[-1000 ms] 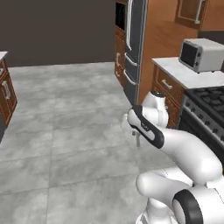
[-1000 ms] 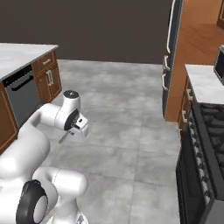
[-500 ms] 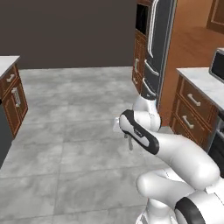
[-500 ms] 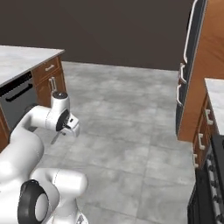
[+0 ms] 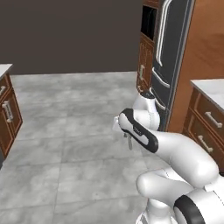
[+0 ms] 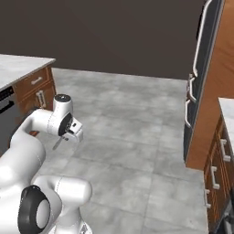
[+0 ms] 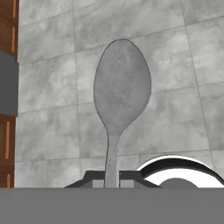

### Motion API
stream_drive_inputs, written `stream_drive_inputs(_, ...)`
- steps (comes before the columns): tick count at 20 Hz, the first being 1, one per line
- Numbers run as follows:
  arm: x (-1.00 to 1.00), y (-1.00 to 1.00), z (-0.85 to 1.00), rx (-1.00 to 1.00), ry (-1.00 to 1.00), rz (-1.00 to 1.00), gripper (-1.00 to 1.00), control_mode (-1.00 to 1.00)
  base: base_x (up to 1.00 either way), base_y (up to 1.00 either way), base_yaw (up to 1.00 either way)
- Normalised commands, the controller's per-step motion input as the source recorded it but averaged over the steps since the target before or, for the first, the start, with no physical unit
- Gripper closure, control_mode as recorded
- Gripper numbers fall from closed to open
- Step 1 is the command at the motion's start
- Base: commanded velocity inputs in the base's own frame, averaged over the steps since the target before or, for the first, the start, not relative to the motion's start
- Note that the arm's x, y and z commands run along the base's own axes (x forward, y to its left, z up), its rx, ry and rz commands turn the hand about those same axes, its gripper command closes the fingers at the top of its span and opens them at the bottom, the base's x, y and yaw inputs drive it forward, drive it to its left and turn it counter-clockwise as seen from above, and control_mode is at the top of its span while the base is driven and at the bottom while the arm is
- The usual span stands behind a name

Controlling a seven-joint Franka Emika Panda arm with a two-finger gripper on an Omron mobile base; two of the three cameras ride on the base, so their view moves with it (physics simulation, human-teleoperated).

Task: Take the fork and place it on the left side of the plate. Then take the spoon and place it on the right side of the plate. Make sure they're directly next to the plate.

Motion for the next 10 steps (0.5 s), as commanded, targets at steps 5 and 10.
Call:
stream_drive_inputs(5, 0.00, 0.00, 0.00, 0.00, 0.00, 0.00, 1.00, 1.00, 1.00, -0.11, 0.02)
stream_drive_inputs(10, 0.00, 0.00, 0.00, 0.00, 0.00, 0.00, 1.00, 1.00, 1.00, -0.08, 0.02)
